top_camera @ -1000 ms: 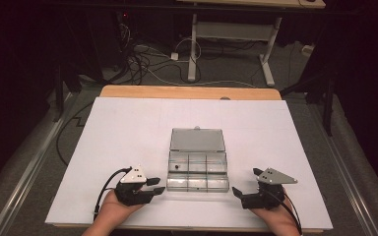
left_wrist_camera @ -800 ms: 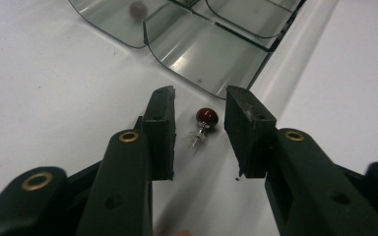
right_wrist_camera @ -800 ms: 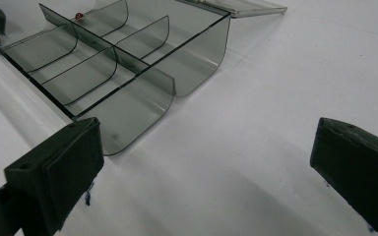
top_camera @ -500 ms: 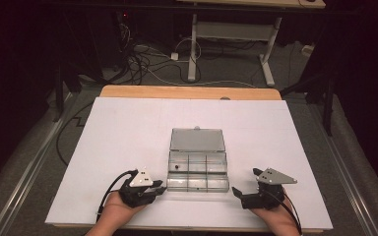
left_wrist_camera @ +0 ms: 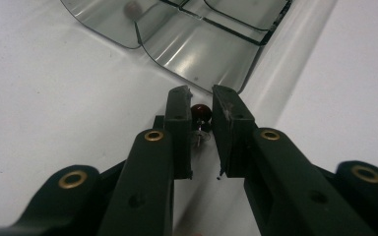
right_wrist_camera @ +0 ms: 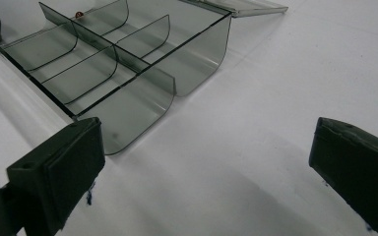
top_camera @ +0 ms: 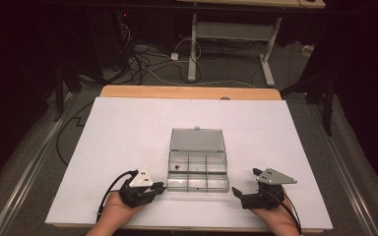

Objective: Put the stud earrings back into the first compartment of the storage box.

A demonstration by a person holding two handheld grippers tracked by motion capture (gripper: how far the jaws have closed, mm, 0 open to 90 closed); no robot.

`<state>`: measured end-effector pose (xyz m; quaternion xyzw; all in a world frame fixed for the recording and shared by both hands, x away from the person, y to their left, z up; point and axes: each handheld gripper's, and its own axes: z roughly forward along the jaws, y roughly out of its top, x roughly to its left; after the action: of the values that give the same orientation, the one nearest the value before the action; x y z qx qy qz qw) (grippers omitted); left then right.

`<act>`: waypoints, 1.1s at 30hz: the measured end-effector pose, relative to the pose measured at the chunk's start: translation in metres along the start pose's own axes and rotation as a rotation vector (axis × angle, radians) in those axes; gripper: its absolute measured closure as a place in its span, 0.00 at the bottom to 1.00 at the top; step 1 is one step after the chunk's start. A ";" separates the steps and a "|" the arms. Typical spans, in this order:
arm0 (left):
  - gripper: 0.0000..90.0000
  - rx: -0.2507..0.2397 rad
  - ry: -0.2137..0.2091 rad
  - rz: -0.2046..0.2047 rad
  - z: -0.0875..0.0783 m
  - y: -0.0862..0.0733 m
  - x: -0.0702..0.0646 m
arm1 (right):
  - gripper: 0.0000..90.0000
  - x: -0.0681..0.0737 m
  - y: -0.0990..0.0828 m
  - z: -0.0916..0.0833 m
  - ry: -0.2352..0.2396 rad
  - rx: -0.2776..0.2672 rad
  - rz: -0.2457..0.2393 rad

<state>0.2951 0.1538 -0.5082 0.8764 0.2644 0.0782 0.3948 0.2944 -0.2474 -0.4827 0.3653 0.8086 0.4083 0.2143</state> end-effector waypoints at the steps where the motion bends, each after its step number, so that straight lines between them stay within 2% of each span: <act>1: 0.85 -0.001 0.003 0.002 0.000 0.000 0.000 | 0.01 0.000 0.000 0.000 0.000 0.000 0.000; 12: 0.85 -0.007 -0.004 -0.017 -0.001 0.000 0.002 | 0.01 0.000 0.000 0.000 -0.002 -0.003 -0.001; 22: 0.85 -0.050 -0.029 -0.056 -0.006 -0.002 0.006 | 0.01 0.000 0.000 0.000 -0.003 -0.002 0.001; 33: 0.85 -0.096 -0.025 -0.082 -0.015 -0.003 0.008 | 0.01 0.001 0.000 0.000 -0.003 0.004 -0.005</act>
<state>0.2960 0.1694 -0.5013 0.8458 0.2910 0.0638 0.4426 0.2944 -0.2466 -0.4828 0.3645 0.8099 0.4057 0.2159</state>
